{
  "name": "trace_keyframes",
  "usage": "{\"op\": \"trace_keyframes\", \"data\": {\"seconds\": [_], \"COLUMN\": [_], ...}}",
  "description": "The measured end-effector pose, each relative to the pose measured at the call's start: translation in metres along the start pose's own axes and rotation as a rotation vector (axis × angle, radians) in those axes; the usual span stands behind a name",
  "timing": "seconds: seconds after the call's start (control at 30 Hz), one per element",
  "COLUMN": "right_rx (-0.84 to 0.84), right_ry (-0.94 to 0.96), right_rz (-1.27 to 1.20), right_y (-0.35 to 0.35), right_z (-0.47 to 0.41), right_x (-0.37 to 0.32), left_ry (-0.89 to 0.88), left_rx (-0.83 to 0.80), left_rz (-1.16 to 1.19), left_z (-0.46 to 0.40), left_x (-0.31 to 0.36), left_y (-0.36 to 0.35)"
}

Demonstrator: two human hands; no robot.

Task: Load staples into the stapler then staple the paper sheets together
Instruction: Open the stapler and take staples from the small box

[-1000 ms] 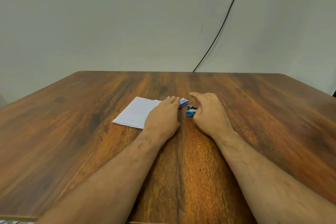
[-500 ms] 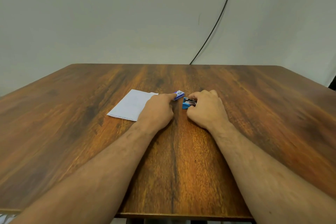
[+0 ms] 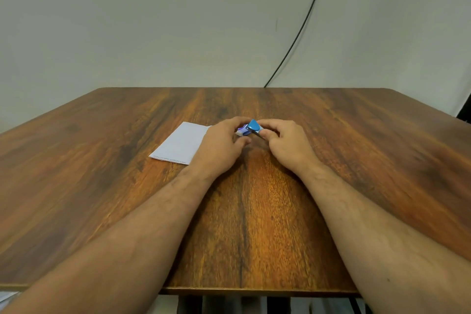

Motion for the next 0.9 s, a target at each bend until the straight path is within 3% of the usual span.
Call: {"op": "trace_keyframes", "data": {"seconds": [0.17,0.27,0.37,0.6,0.9], "right_rx": [0.027,0.011,-0.024,-0.043,-0.113], "right_ry": [-0.177,-0.246,-0.279,-0.329,-0.393], "right_rz": [-0.453,-0.588,-0.615,-0.626,-0.557], "right_y": [0.001,-0.006,-0.012,-0.013,-0.017], "right_z": [-0.001,0.0,0.001,0.003,-0.004], "right_x": [0.017,0.02,0.018,0.021,0.027], "left_ry": [-0.022,-0.01,0.025,0.148,0.245], "left_rx": [0.064,0.087,0.084,-0.06,-0.053], "left_rz": [0.118,0.139,0.185,0.604,0.711], "left_z": [-0.002,-0.004,-0.006,-0.009,-0.008], "left_x": [-0.004,-0.003,-0.004,-0.018,-0.025], "left_y": [0.002,0.003,0.002,-0.015,-0.016]}}
Point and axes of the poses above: each hand's wrist, its own z-axis away from the middle knuckle, its own y-axis out of the back of the hand, x = y × z, the point moved 9 cm from there along -z, towards the middle knuckle, and after that the axes turned 15 degrees about -z, right-handed, at the moved point
